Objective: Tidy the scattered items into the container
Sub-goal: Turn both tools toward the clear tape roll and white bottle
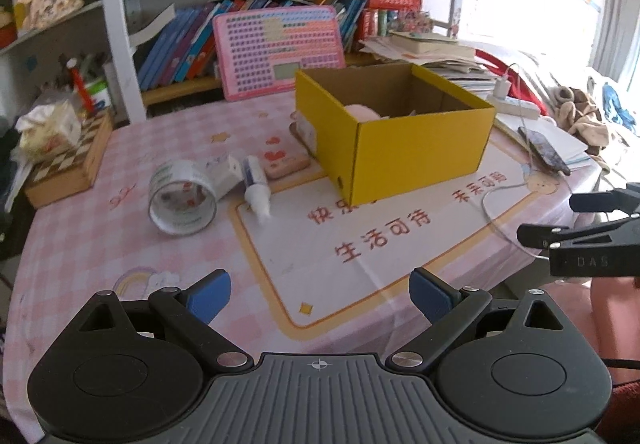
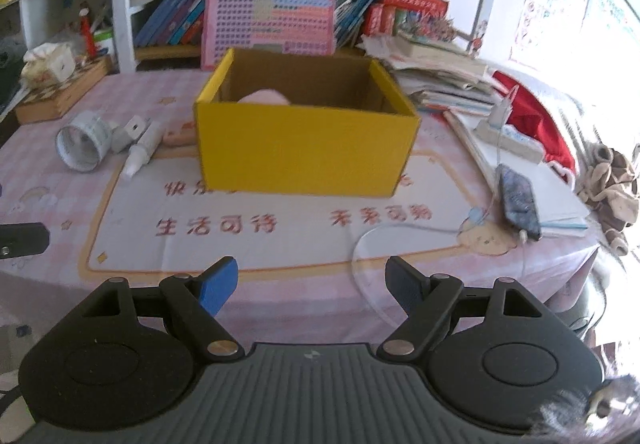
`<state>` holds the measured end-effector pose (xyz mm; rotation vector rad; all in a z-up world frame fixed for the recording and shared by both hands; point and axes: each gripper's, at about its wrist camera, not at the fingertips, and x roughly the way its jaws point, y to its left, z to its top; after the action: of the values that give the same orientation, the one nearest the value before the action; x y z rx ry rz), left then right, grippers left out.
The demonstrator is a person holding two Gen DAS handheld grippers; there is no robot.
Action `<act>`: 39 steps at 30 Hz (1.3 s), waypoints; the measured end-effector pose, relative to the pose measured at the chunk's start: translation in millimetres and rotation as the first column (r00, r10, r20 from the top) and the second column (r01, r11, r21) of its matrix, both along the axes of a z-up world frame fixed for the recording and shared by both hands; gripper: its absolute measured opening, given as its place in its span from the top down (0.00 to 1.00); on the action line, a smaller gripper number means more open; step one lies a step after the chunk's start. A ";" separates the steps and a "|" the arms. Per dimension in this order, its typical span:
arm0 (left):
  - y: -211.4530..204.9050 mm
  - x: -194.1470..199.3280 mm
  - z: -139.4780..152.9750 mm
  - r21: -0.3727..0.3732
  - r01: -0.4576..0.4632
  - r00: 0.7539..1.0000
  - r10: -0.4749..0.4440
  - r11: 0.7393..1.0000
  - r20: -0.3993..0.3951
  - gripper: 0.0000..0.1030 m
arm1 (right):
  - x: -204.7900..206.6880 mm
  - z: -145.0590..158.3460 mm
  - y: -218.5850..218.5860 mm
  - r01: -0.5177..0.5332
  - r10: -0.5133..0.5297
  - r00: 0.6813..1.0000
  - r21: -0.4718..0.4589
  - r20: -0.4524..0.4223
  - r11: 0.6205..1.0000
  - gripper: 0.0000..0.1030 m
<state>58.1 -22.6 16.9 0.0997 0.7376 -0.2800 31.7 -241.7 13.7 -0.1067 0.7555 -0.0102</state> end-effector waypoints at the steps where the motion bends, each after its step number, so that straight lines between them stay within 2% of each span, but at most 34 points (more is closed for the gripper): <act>1: 1.6 -1.0 -1.9 0.001 -0.007 1.000 0.007 1.000 -0.004 0.05 | 0.5 -1.8 3.4 -0.006 0.007 1.000 0.006 -0.011 1.000 0.22; 14: 27.7 -10.9 -12.6 -0.001 -0.095 0.994 0.095 0.995 -0.053 0.05 | 2.0 -11.2 35.1 -0.069 0.070 0.996 0.020 -0.055 0.997 0.22; 22: 39.2 -16.2 -16.0 -0.008 -0.126 0.989 0.126 0.992 -0.073 0.05 | -7.8 -19.6 64.3 -0.167 0.166 0.983 0.002 -0.079 0.986 0.21; 39: 67.6 -26.3 -16.2 -0.017 -0.188 0.980 0.186 0.982 -0.072 0.05 | -3.8 -14.1 101.7 -0.276 0.275 0.960 -0.011 -0.055 0.961 0.21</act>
<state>31.8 45.1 0.7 -0.0020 0.8071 -0.1127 27.9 -140.0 -0.5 -0.2301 0.7889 0.2522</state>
